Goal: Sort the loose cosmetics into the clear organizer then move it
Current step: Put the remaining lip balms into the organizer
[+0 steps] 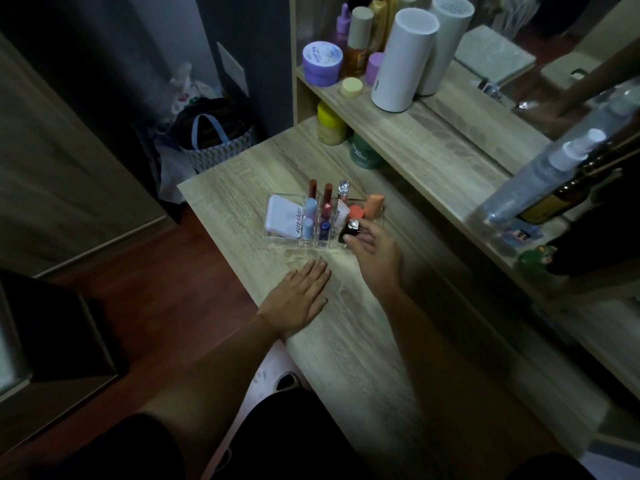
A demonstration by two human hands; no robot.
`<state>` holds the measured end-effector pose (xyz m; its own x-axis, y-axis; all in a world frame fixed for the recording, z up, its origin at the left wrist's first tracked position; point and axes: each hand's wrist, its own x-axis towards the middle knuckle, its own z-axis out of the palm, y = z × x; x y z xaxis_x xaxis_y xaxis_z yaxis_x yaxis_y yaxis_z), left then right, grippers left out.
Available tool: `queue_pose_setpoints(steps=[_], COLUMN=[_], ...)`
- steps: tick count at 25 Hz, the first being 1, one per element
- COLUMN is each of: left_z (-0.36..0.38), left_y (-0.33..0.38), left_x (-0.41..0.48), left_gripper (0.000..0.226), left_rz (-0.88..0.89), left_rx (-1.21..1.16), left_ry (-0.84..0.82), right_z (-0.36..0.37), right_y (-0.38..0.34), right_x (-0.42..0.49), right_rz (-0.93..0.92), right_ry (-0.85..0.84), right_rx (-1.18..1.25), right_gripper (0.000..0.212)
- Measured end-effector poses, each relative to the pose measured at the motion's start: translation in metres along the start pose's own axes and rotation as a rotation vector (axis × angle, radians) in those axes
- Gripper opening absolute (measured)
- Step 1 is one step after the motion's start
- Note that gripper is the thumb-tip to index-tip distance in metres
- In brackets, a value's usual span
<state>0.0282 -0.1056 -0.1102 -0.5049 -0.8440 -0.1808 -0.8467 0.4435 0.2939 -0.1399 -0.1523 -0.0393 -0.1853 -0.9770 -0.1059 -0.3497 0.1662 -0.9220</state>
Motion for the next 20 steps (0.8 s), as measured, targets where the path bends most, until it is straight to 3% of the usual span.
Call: queue_pose_setpoints(steps=[10,20], left_z=[0.006,-0.002], left_y=[-0.006,-0.001], left_x=[-0.001,-0.001], left_gripper=[0.059,0.060], left_rz=[0.010,0.003], left_rx=[0.007,-0.053], left_ry=[0.005,-0.003], right_z=[0.020,0.025], right_y=[0.013,0.009], right_x=[0.009,0.012], right_rz=[-0.080,-0.028], right_ry=[0.026,0.052], right_rx=[-0.180,-0.227], right_gripper=[0.033,0.040])
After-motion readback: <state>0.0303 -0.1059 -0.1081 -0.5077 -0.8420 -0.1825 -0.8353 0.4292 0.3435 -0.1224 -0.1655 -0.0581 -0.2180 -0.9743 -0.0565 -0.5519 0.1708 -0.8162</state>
